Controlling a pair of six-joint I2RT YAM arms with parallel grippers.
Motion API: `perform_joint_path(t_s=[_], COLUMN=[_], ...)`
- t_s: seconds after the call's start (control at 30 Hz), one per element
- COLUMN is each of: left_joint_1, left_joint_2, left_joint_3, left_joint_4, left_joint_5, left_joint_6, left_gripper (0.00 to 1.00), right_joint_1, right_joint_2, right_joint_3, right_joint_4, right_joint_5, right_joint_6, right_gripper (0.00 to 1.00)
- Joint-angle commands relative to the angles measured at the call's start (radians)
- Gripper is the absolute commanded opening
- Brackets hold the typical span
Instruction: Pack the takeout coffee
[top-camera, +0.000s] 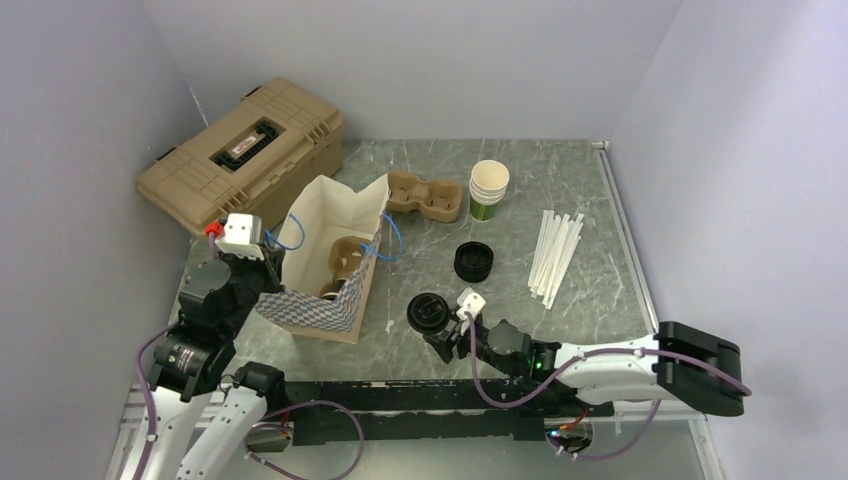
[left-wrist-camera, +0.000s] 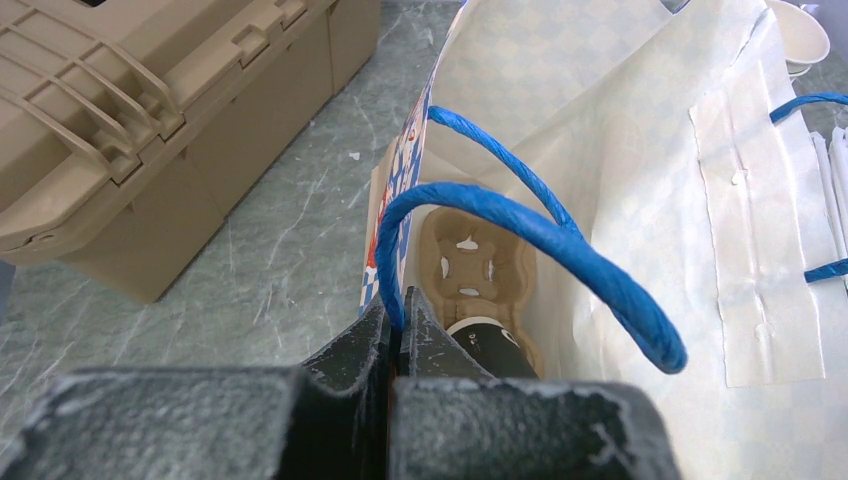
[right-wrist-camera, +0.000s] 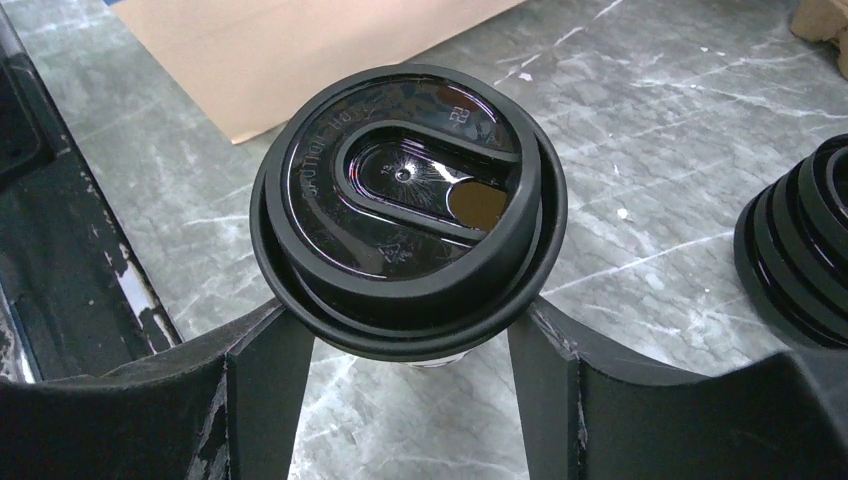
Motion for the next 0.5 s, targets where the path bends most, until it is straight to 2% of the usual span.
perform_joint_path(t_s=[0.0,0.2,0.47], left_joint_1=[0.009,0.019,0.022], left_joint_2=[-0.006,-0.006,-0.008], left_joint_3=[0.000,-0.001,-0.001], left_joint_4=[0.056,0.058,0.058], left_joint_5=[0.025,0.035,0.041], left_joint_6=[0.002,0.001,0.003], left_gripper=[0.00,0.00,0.00], right_joint_1=[0.006,0.006,0.007], right_joint_2=[-0.060,-0.119,0.005], right_joint_3=[0.054,0.091,0.263], right_joint_4=[-0.351,-0.509,-0.797], right_joint_5=[-0.008,-0.008,-0.008], right_joint_6=[0.006,0.006,0.006], right_gripper=[0.51,0.51,0.51])
